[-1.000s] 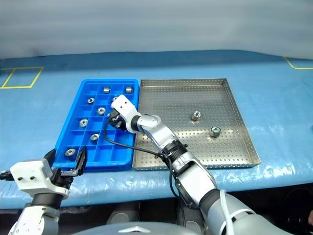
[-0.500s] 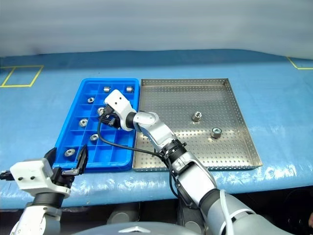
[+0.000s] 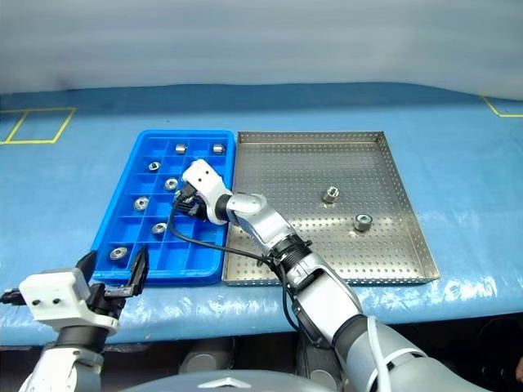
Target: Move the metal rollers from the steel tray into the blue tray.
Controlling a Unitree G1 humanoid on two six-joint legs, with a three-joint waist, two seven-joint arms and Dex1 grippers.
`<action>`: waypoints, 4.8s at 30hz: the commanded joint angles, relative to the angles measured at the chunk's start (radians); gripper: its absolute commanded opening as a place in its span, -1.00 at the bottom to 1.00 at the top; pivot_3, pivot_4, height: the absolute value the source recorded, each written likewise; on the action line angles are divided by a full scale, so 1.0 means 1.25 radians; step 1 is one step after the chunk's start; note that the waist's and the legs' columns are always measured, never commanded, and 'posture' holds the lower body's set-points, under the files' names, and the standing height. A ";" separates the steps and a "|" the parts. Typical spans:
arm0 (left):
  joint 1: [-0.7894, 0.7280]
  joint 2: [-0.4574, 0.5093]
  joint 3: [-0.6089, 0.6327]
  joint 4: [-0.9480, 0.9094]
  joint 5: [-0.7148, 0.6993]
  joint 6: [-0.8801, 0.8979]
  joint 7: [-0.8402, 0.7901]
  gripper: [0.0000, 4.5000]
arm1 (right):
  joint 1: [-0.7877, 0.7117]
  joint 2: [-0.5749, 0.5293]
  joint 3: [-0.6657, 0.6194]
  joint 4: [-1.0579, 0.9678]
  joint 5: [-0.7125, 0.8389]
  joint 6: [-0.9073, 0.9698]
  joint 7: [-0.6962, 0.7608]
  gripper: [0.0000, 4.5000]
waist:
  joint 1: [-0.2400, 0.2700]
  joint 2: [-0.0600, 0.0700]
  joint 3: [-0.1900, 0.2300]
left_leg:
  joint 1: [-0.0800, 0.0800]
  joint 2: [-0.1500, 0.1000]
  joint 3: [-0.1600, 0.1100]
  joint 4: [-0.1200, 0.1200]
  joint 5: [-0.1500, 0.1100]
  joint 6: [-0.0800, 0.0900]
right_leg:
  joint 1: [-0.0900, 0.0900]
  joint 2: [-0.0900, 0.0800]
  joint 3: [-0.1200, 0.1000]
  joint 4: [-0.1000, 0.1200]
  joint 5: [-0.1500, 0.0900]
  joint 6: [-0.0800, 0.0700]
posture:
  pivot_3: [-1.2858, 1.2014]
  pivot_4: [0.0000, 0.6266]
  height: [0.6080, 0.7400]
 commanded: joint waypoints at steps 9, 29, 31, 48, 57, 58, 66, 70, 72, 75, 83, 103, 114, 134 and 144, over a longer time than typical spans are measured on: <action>0.040 -0.017 -0.021 -0.044 0.023 -0.050 0.011 1.00 | -0.126 0.191 -0.025 0.096 -0.006 -0.065 -0.006 -0.24 | 0.033 0.000 0.000 | 0.000 0.000 0.000 0.000 0.000 0.000 | 0.000 0.000 0.000 0.000 0.000 0.000 | 0.48 -0.52 1.00; -0.011 0.002 -0.029 -0.017 0.010 -0.035 -0.007 1.00 | -0.129 0.159 -0.072 0.036 0.016 -0.054 -0.020 0.98 | 0.042 0.001 0.001 | -0.001 0.000 0.000 0.000 0.000 0.000 | -0.001 0.000 -0.001 0.000 0.000 0.000 | 0.40 -0.52 1.00; -0.041 0.017 -0.026 -0.008 0.001 -0.017 -0.021 1.00 | -0.107 0.132 -0.081 -0.028 0.024 -0.036 -0.036 0.98 | 0.038 0.002 0.001 | -0.001 0.000 0.000 0.000 0.000 0.000 | -0.001 0.001 -0.001 0.000 0.000 0.000 | 0.36 -0.52 1.00; -0.443 0.187 -0.048 0.184 -0.107 0.152 -0.162 1.00 | 0.205 -0.091 -0.176 -0.607 -0.009 0.251 -0.242 0.98 | -0.129 0.002 0.001 | -0.002 0.000 0.000 0.004 0.002 -0.003 | 0.001 -0.001 0.000 0.000 0.005 0.003 | -0.05 -0.52 1.00; -0.512 0.199 -0.077 0.233 -0.119 0.166 -0.195 1.00 | 0.326 -0.108 -0.229 -0.745 -0.028 0.334 -0.332 0.98 | -0.201 0.002 0.001 | -0.002 0.000 0.000 0.004 0.001 -0.002 | 0.000 -0.001 0.001 0.000 0.007 0.003 | -0.09 -0.52 1.00; -0.511 0.199 -0.077 0.233 -0.120 0.164 -0.196 1.00 | 0.346 -0.113 -0.230 -0.771 -0.028 0.349 -0.335 0.98 | -0.203 0.002 0.001 | -0.002 0.000 0.000 0.004 0.001 -0.002 | 0.000 -0.001 0.001 0.000 0.007 0.003 | -0.09 -0.52 1.00; -0.494 0.192 -0.069 0.235 -0.119 0.152 -0.197 1.00 | 0.504 -0.157 -0.273 -0.927 -0.028 0.462 -0.372 0.98 | -0.201 0.002 0.001 | -0.002 0.000 0.001 0.004 0.001 -0.002 | 0.000 0.000 0.002 0.000 0.005 0.006 | -0.08 -0.52 1.00; -0.492 0.188 -0.072 0.239 -0.117 0.147 -0.197 1.00 | 0.545 -0.171 -0.282 -0.957 -0.029 0.486 -0.380 0.98 | -0.202 0.002 0.001 | -0.002 -0.001 0.002 0.005 0.001 -0.002 | 0.000 0.000 0.003 0.000 0.004 0.006 | -0.09 -0.52 1.00; -0.494 0.184 -0.076 0.243 -0.116 0.145 -0.196 1.00 | 0.546 -0.173 -0.279 -0.958 -0.028 0.493 -0.381 0.98 | -0.205 0.002 0.001 | -0.001 -0.001 0.005 0.005 0.001 -0.002 | 0.000 0.000 0.006 0.000 0.004 0.006 | -0.09 -0.52 1.00; -0.495 0.181 -0.080 0.244 -0.113 0.144 -0.195 1.00 | 0.533 -0.170 -0.267 -0.951 -0.029 0.492 -0.380 0.98 | -0.209 0.002 0.001 | 0.001 -0.001 0.006 0.005 0.001 -0.002 | 0.002 0.001 0.008 0.000 0.004 0.006 | -0.08 -0.52 1.00; -0.475 0.173 -0.073 0.227 -0.112 0.143 -0.185 1.00 | 0.494 -0.154 -0.254 -0.897 -0.027 0.470 -0.371 0.98 | -0.209 0.001 0.001 | 0.002 -0.001 0.009 0.004 0.001 -0.001 | 0.001 0.001 0.011 0.000 0.005 0.006 | -0.05 -0.52 1.00; -0.447 0.167 -0.067 0.203 -0.109 0.131 -0.157 1.00 | 0.368 -0.132 -0.264 -0.650 -0.049 0.330 -0.350 0.98 | -0.188 0.001 0.001 | 0.002 -0.001 0.010 0.004 0.000 -0.001 | 0.001 0.001 0.012 0.000 0.005 0.007 | 0.00 -0.52 1.00; -0.447 0.162 -0.078 0.202 -0.108 0.129 -0.154 1.00 | 0.278 -0.077 -0.299 -0.472 -0.070 0.240 -0.407 0.98 | -0.187 0.001 0.001 | 0.002 -0.001 0.011 0.004 0.000 0.000 | 0.001 0.001 0.013 0.000 0.008 0.010 | 0.01 -0.52 1.00; -0.437 0.161 -0.080 0.193 -0.110 0.131 -0.145 1.00 | 0.287 -0.078 -0.297 -0.462 -0.081 0.240 -0.413 0.98 | -0.180 0.001 0.001 | 0.002 -0.001 0.011 0.004 0.000 0.000 | 0.001 0.001 0.013 0.000 0.007 0.010 | 0.01 -0.52 1.00; -0.439 0.158 -0.082 0.194 -0.110 0.131 -0.143 1.00 | 0.287 -0.077 -0.291 -0.462 -0.084 0.244 -0.407 0.98 | -0.180 0.001 0.001 | 0.002 -0.001 0.011 0.004 0.000 0.000 | 0.001 0.001 0.013 0.000 0.007 0.010 | 0.02 -0.52 1.00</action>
